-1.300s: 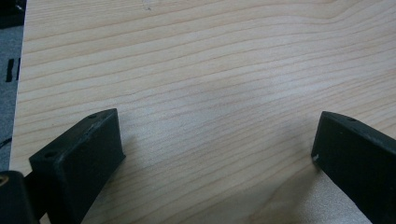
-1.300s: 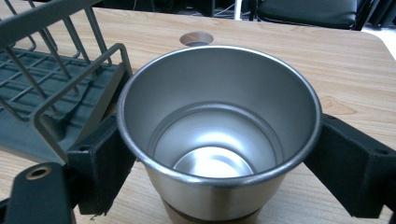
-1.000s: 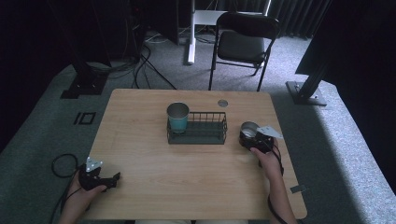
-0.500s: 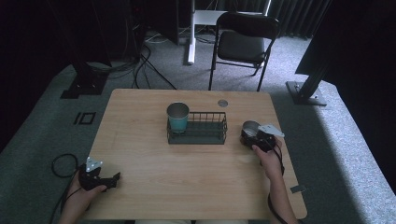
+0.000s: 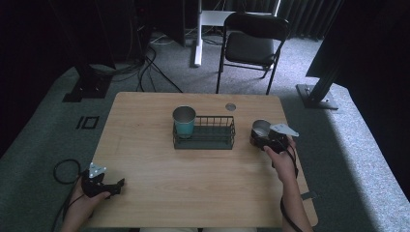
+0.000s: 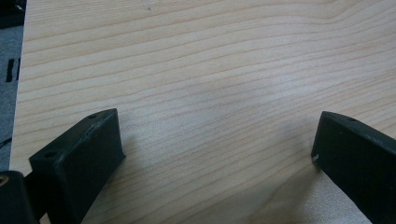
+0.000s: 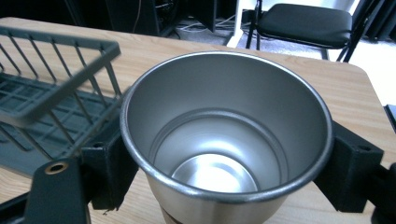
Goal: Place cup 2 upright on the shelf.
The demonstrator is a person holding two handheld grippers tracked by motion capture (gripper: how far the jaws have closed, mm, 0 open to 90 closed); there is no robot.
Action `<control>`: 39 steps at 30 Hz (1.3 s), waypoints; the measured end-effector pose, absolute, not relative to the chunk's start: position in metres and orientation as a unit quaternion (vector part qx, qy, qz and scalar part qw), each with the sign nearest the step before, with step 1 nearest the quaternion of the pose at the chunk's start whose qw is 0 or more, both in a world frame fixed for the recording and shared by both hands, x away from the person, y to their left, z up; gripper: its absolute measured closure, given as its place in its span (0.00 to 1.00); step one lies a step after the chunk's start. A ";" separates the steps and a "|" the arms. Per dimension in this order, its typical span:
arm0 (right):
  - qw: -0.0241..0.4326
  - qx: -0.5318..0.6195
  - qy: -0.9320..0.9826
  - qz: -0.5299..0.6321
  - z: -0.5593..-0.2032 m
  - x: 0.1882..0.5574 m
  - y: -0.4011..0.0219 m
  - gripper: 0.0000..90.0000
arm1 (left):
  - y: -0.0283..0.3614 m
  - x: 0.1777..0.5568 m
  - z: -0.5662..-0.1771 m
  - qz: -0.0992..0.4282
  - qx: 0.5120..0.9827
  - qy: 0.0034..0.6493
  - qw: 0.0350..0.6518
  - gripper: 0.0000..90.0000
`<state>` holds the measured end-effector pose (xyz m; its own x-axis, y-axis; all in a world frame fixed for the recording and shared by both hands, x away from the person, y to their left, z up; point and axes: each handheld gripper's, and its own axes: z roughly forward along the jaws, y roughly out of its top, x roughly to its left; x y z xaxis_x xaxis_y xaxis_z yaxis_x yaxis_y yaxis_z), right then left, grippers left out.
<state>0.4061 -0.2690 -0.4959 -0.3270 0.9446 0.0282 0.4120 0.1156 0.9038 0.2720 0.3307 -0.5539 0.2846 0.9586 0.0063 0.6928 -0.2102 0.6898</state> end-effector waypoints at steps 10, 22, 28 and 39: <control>0.295 0.488 0.686 0.453 -0.477 0.409 -0.264 0.20 | 0.331 0.272 -0.554 0.225 0.745 0.554 0.296 0.03; 0.294 0.466 0.693 0.465 -0.453 0.412 -0.253 0.20 | 0.331 0.272 -0.554 0.225 0.745 0.554 0.296 0.03; 0.294 0.454 0.697 0.471 -0.440 0.415 -0.245 0.20 | 0.331 0.272 -0.554 0.225 0.745 0.554 0.296 0.03; 0.291 0.436 0.703 0.480 -0.426 0.419 -0.228 0.20 | 0.331 0.272 -0.554 0.225 0.745 0.554 0.296 0.03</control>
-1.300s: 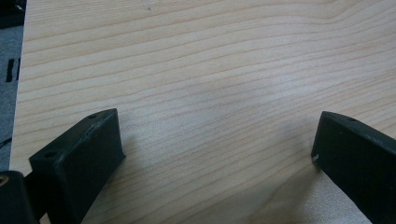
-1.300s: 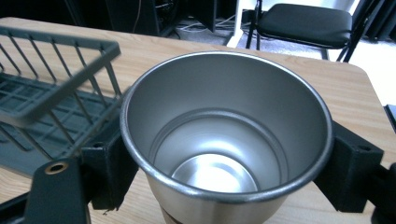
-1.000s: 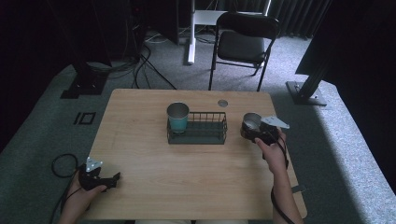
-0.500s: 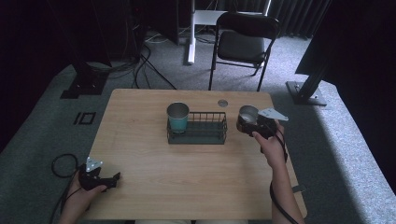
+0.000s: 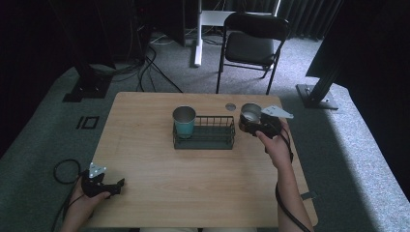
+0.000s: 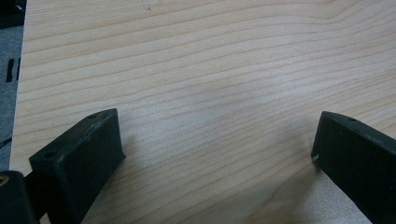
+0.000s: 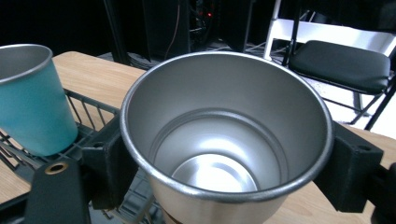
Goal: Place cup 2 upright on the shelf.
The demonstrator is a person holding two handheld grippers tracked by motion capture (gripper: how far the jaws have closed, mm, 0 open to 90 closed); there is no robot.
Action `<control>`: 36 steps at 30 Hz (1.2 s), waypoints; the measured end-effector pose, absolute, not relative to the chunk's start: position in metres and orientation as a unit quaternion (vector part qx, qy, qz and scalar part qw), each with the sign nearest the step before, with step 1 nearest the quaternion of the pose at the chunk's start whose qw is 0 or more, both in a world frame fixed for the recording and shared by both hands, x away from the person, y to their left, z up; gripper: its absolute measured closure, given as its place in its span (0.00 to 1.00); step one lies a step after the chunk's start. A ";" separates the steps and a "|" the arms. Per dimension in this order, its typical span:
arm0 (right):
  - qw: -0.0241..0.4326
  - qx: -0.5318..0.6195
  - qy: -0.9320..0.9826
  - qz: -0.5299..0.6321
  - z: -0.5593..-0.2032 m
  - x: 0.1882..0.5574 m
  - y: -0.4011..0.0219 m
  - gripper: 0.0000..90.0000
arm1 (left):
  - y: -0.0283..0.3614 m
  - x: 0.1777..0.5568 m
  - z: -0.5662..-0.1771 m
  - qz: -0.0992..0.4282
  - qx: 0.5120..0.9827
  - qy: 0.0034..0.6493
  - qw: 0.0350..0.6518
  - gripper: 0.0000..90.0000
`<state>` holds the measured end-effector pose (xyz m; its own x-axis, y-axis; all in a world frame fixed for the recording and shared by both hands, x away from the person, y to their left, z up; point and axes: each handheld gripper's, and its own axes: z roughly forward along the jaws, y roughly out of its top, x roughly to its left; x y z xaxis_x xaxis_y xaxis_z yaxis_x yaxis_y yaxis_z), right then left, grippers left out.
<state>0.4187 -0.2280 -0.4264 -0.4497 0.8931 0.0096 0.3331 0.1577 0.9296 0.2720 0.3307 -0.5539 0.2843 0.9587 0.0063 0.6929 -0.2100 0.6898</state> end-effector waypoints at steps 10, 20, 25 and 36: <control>0.280 0.418 0.712 0.489 -0.416 0.424 -0.207 0.20 | 0.331 0.272 -0.554 0.225 0.745 0.554 0.296 0.03; 0.274 0.398 0.723 0.493 -0.409 0.428 -0.189 0.20 | 0.331 0.272 -0.554 0.225 0.745 0.554 0.296 0.03; 0.269 0.393 0.727 0.495 -0.410 0.430 -0.179 0.20 | 0.331 0.272 -0.554 0.225 0.745 0.554 0.296 0.03; 0.254 0.382 0.736 0.498 -0.413 0.433 -0.160 0.20 | 0.331 0.272 -0.554 0.225 0.745 0.554 0.296 0.03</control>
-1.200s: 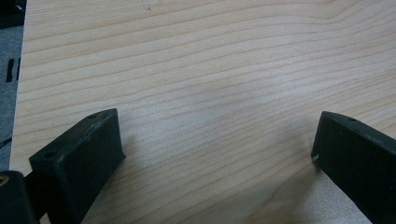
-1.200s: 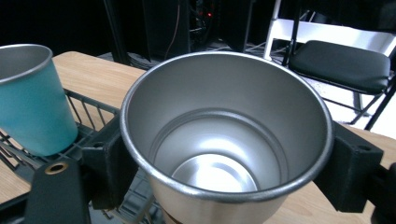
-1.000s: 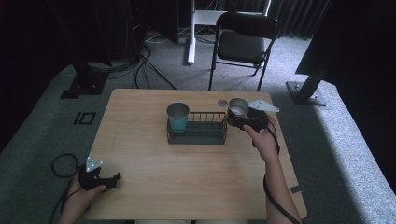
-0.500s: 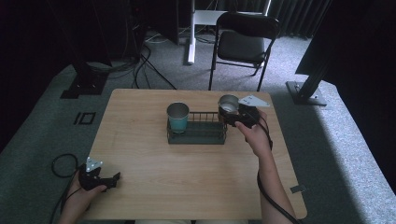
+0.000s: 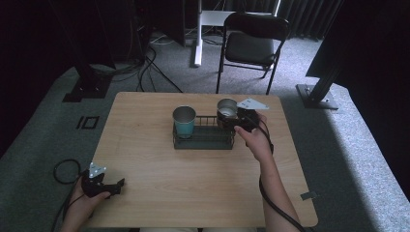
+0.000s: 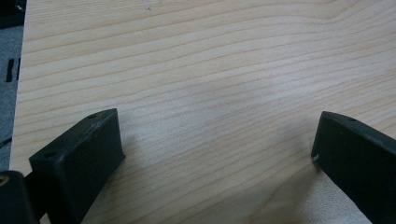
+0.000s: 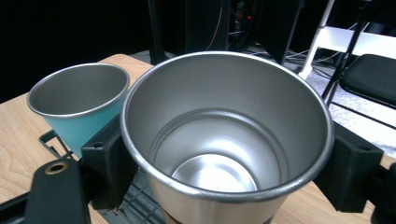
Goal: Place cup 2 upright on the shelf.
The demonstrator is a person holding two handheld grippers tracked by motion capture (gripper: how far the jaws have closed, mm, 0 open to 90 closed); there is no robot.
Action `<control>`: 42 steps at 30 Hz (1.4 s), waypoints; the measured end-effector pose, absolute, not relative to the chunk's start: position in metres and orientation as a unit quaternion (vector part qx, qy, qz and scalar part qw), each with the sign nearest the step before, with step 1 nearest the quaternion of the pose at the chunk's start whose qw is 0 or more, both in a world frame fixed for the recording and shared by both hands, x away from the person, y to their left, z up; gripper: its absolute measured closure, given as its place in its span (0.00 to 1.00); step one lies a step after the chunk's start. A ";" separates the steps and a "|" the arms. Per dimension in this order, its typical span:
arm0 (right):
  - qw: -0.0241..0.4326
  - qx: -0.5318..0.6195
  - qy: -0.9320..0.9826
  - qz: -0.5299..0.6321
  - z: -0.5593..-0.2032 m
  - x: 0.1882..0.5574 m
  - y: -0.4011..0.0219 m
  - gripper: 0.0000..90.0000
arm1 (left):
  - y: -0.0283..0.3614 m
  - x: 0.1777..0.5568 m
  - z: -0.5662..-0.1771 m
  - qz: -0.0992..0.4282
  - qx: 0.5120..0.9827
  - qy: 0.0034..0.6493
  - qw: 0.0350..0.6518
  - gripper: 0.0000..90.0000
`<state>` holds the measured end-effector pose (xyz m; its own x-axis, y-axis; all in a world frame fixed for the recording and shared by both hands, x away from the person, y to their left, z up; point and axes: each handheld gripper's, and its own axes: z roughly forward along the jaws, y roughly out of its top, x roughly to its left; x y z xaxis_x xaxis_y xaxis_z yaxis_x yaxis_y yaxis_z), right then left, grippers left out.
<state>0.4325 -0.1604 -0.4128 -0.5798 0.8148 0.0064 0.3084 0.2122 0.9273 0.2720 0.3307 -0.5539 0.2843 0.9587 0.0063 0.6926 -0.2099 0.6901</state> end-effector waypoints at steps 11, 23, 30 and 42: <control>0.243 0.372 0.744 0.499 -0.419 0.434 -0.148 0.20 | 0.331 0.272 -0.554 0.225 0.745 0.554 0.296 0.03; 0.240 0.365 0.753 0.491 -0.428 0.438 -0.136 0.20 | 0.331 0.272 -0.554 0.225 0.745 0.554 0.296 0.03; 0.231 0.367 0.757 0.488 -0.436 0.440 -0.131 0.20 | 0.331 0.272 -0.554 0.225 0.745 0.554 0.296 0.03; 0.223 0.371 0.761 0.483 -0.449 0.445 -0.122 0.20 | 0.331 0.272 -0.554 0.225 0.745 0.554 0.296 0.03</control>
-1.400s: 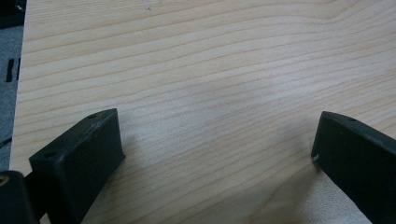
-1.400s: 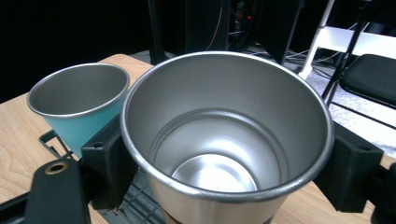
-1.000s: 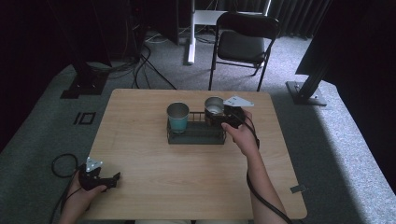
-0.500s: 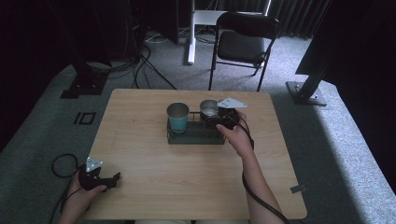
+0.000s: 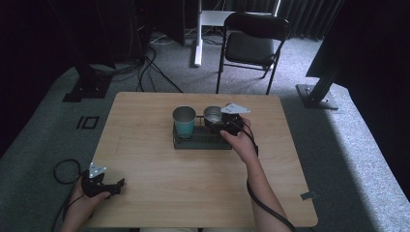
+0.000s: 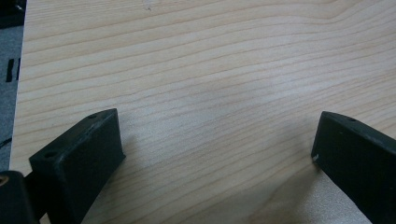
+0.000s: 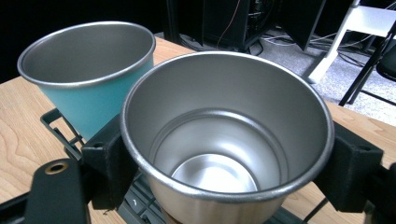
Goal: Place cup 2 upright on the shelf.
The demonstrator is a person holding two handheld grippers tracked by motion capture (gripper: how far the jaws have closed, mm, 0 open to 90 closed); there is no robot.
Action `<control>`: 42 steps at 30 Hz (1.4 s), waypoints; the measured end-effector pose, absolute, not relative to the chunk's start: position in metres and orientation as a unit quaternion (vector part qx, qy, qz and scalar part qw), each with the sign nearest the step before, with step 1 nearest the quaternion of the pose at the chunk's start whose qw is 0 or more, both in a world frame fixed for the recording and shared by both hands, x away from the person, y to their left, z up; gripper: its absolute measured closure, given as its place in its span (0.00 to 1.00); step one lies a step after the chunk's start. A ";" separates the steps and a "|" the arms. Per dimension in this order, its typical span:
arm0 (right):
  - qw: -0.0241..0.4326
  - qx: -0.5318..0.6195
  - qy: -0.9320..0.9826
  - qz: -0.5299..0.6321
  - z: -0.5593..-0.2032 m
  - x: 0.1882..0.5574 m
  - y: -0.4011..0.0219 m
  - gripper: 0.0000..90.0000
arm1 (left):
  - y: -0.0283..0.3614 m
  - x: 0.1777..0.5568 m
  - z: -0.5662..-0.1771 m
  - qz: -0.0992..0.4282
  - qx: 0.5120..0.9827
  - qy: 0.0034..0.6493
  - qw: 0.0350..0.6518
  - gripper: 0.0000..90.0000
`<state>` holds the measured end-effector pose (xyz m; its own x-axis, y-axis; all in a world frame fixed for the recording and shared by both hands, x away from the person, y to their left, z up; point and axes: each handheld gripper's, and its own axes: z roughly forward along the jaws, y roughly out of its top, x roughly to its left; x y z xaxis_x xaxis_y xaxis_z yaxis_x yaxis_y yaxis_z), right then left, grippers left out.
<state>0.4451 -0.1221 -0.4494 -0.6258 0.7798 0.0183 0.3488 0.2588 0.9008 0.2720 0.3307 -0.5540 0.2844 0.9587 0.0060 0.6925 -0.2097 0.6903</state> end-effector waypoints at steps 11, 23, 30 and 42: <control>0.217 0.371 0.766 0.477 -0.457 0.446 -0.117 0.20 | 0.331 0.272 -0.554 0.225 0.745 0.554 0.296 0.03; 0.212 0.370 0.776 0.465 -0.464 0.447 -0.113 0.20 | 0.331 0.272 -0.554 0.225 0.745 0.554 0.296 0.03; 0.216 0.367 0.783 0.453 -0.467 0.448 -0.111 0.20 | 0.331 0.272 -0.554 0.225 0.745 0.554 0.296 0.03; 0.211 0.367 0.792 0.439 -0.474 0.449 -0.109 0.20 | 0.331 0.272 -0.554 0.225 0.745 0.554 0.296 0.03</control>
